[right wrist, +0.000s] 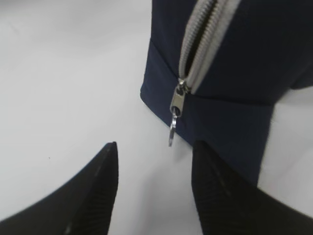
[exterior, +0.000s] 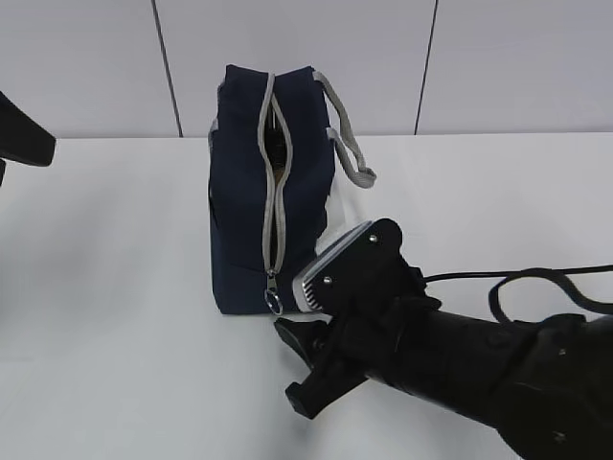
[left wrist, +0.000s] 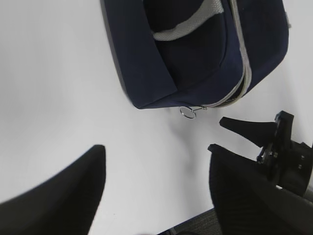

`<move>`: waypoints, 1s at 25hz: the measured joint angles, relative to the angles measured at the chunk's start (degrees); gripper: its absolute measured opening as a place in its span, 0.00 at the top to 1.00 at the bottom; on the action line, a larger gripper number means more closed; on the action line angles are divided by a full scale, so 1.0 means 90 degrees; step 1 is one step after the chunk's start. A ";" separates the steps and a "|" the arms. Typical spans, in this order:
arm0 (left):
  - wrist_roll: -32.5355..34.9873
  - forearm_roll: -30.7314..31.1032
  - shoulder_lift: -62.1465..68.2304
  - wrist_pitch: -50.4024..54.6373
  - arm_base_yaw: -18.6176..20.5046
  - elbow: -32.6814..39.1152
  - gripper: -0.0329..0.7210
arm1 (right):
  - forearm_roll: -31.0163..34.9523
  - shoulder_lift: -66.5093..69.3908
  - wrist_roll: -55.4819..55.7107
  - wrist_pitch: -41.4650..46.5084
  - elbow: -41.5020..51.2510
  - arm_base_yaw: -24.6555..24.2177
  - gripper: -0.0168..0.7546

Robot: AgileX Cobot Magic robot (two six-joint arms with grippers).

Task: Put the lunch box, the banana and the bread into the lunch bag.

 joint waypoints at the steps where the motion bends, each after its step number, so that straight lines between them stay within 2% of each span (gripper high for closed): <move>1: 0.0000 0.0000 0.0000 -0.0031 0.0000 0.0000 0.35 | -0.0137 0.0098 0.0142 -0.0013 -0.0081 -0.0030 0.51; 12: 0.0000 0.0000 0.0000 -0.0053 0.0000 0.0000 0.35 | -0.1116 0.0765 0.1142 -0.0193 -0.0498 -0.0567 0.55; 18: 0.0000 0.0000 0.0000 -0.0055 0.0000 0.0000 0.35 | -0.2296 0.1070 0.1989 -0.0257 -0.0859 -0.0805 0.62; 25: 0.0000 0.0000 0.0000 -0.0089 0.0000 0.0000 0.35 | -0.2443 0.1305 0.2181 -0.0267 -0.0922 -0.0845 0.67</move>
